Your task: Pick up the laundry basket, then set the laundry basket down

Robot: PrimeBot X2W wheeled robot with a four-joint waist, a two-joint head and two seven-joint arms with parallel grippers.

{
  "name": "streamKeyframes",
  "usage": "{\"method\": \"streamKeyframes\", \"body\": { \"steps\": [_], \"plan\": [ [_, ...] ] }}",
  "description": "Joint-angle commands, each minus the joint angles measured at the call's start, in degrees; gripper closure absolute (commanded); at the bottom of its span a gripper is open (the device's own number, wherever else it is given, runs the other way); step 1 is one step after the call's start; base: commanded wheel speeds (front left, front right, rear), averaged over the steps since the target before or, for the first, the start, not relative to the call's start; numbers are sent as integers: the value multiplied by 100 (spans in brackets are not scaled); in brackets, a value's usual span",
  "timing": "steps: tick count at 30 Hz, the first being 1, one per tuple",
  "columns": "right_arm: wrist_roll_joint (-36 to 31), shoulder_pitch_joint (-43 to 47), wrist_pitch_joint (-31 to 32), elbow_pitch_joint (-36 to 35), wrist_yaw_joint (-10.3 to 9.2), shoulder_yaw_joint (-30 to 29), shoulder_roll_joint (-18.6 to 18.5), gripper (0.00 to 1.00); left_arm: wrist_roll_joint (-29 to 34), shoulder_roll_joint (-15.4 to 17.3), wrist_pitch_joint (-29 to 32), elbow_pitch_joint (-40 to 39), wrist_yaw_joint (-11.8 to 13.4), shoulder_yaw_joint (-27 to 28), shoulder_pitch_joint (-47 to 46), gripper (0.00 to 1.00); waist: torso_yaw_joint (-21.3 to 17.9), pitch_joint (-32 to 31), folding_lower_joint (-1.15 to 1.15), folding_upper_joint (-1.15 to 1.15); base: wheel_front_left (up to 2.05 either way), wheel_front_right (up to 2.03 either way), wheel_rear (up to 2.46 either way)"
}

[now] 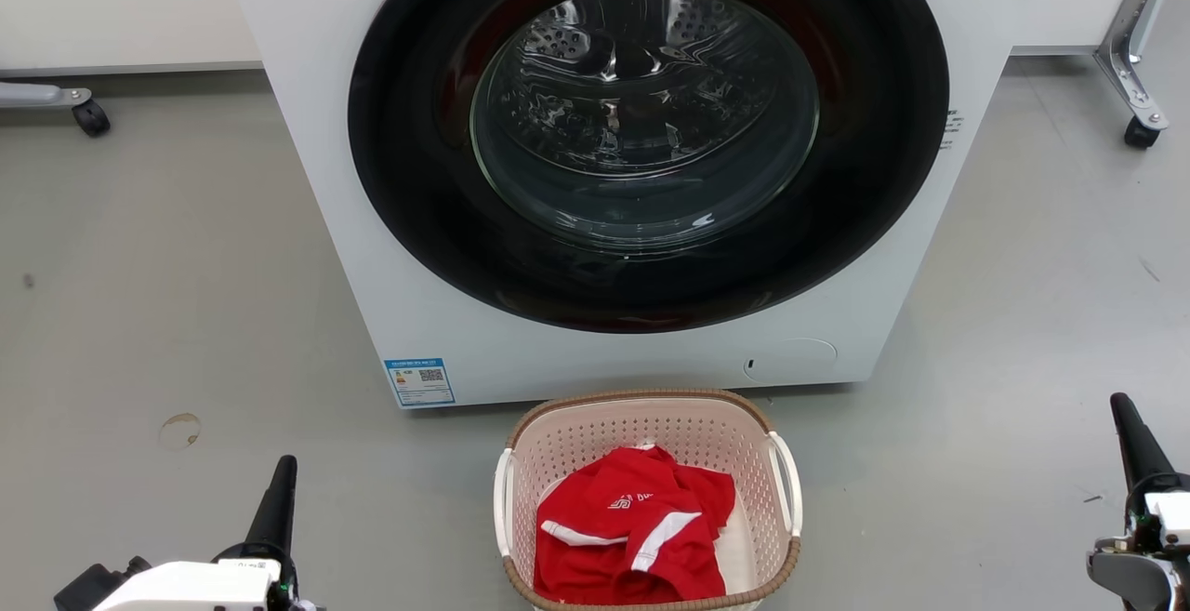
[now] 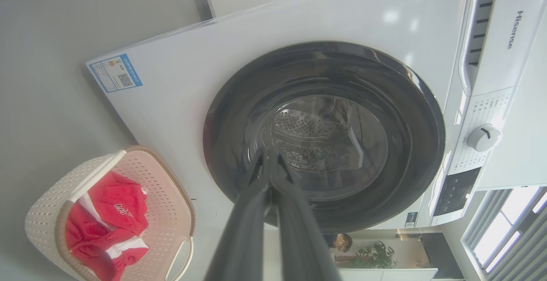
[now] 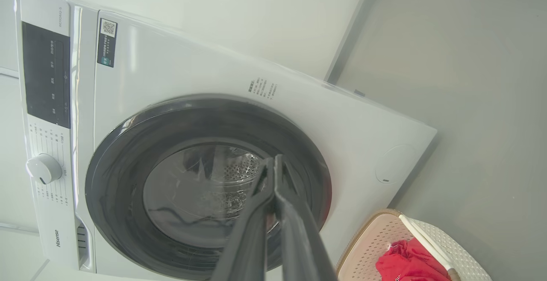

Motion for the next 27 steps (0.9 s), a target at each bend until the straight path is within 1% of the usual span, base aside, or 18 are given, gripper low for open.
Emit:
{"method": "streamKeyframes", "body": {
  "steps": [1,15,27],
  "plan": [
    [157,-335,80,-185,-12,-10,-121,100,-175,15,17,-96,-99,234,-365,100,-7,2,0,0,0,0,0],
    [705,-390,311,-244,-14,-348,-39,100,-856,-126,103,69,-322,480,-537,100,-50,13,0,0,0,0,0],
    [696,-391,320,-243,-14,-359,-31,100,-848,-132,110,69,-322,489,-538,100,-50,13,0,0,0,0,0]
  ]
}}
